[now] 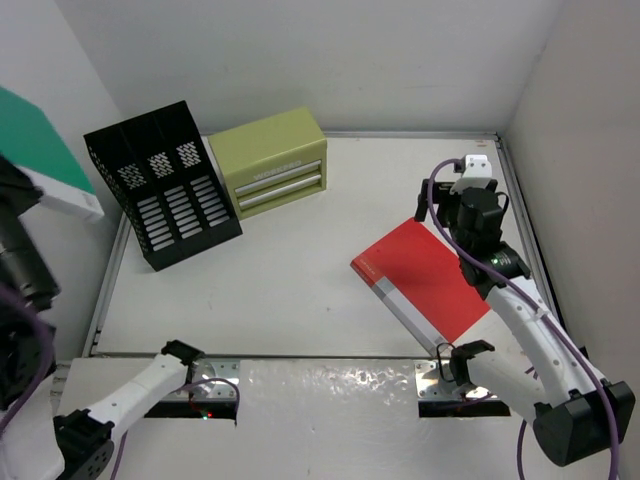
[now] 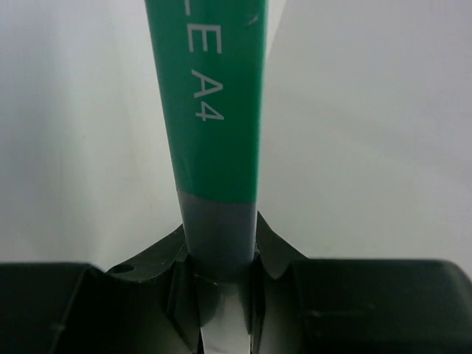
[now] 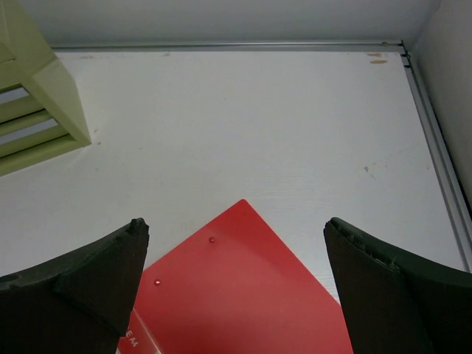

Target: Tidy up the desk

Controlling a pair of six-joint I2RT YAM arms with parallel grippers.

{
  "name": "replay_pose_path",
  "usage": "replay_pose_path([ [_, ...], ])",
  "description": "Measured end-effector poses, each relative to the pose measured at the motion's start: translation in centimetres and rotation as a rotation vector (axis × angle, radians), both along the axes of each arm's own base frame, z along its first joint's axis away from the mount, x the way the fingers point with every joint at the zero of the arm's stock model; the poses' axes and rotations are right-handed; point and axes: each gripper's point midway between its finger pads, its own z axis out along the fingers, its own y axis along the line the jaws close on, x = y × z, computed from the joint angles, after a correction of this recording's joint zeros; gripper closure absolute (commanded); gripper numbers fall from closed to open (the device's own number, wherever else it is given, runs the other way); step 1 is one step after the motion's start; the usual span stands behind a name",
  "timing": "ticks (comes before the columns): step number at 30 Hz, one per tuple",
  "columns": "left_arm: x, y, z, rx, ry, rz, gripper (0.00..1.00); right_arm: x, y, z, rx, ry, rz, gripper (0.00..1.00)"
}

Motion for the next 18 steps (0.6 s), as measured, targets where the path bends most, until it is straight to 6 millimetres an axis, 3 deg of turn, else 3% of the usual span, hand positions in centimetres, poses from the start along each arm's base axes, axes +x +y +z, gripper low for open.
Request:
replay_pose_path([
  [9,10.2,-3.5,-5.7,0.239,0.320,0.052,1.00,0.2,0.7,-0.1,0.021,-0.021,0.032,0.01],
  [14,13.8,-3.4,-8.5,0.302,0.440,0.111,1.00,-0.2,0.6,-1.9,0.011,0.011,0.032,0.01],
  [18,15.2,-2.4,-9.3,0.302,0.465,0.139,1.00,-0.3,0.5,-2.2,0.008,0.016,0.033,0.01],
])
